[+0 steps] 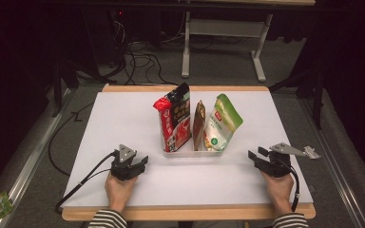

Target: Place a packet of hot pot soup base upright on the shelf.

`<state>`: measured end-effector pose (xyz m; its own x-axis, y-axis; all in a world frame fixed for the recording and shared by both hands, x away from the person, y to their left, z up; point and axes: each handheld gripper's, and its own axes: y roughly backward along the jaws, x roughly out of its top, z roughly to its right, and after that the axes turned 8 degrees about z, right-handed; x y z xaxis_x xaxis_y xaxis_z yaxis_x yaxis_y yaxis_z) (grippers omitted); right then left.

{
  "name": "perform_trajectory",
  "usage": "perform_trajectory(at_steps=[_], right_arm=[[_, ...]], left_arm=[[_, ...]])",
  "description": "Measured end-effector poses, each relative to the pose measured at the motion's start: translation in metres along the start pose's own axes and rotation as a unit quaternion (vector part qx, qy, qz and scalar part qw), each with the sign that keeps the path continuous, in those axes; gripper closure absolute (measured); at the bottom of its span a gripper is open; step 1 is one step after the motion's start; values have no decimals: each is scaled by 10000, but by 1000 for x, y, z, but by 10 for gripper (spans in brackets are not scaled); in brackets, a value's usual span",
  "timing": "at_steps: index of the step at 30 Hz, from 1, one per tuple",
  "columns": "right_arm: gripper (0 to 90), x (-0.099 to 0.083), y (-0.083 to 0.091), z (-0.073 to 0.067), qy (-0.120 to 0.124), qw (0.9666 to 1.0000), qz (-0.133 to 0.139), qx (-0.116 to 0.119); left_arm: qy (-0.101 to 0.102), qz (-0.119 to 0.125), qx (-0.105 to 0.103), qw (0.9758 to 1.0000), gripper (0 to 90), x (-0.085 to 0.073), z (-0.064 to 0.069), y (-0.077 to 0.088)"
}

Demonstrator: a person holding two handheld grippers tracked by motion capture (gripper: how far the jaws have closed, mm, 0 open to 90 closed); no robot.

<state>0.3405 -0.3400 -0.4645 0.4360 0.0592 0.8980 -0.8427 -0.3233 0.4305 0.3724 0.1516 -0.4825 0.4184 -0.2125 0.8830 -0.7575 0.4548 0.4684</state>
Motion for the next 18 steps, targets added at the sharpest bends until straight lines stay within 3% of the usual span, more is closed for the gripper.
perform_trajectory(at_steps=[5,10,14,18], right_arm=[[504,-4,-7,3,-84,9999,-95,-89],[500,-9,-9,3,-61,9997,-183,-138],[490,-10,-11,-2,159,9993,-267,-197],[478,-10,-8,0,15,9997,-159,-193]], left_arm=[[-7,26,66,10000,443,-1,1,0],[135,-229,50,9996,403,0,-2,-5],[72,-138,137,9998,390,-1,-1,-4],[8,-74,147,9999,367,-2,1,-2]])
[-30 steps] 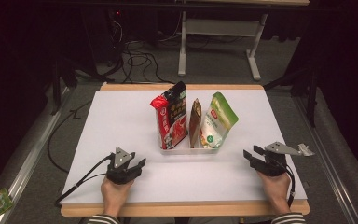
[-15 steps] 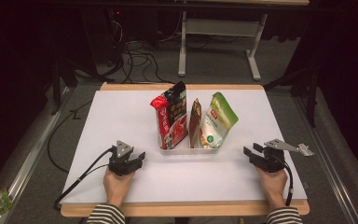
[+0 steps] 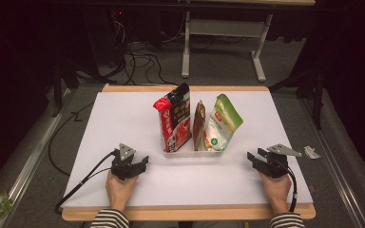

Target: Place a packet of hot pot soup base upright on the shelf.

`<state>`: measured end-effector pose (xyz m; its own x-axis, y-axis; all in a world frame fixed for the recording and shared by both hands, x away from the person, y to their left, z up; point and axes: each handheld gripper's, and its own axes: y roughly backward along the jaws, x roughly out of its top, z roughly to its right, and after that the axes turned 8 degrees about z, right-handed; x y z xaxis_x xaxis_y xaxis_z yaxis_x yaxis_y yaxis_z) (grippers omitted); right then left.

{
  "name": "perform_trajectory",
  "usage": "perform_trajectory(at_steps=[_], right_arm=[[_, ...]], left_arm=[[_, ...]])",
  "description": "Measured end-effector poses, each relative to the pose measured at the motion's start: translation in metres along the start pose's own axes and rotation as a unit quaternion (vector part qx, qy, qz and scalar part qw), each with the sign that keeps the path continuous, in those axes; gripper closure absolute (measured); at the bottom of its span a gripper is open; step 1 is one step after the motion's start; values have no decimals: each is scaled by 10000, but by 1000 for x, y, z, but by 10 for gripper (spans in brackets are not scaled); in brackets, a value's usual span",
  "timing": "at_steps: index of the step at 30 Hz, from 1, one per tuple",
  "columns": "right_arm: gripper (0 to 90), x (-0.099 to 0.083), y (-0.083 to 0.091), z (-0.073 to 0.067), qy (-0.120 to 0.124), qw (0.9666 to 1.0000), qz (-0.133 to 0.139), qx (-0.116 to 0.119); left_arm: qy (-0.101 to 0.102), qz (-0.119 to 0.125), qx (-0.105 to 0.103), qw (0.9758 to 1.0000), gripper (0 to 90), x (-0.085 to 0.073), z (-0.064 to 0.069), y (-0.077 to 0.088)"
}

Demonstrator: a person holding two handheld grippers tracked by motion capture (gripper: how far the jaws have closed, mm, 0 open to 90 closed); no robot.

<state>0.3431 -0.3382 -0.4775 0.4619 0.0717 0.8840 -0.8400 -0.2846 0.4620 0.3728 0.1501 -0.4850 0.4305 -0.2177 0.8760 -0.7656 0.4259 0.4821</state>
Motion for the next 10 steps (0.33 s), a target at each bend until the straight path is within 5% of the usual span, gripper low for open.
perform_trajectory(at_steps=[10], right_arm=[[476,0,1,0,-7,10000,64,-1]], left_arm=[[-1,-21,-19,10000,365,0,0,0]])
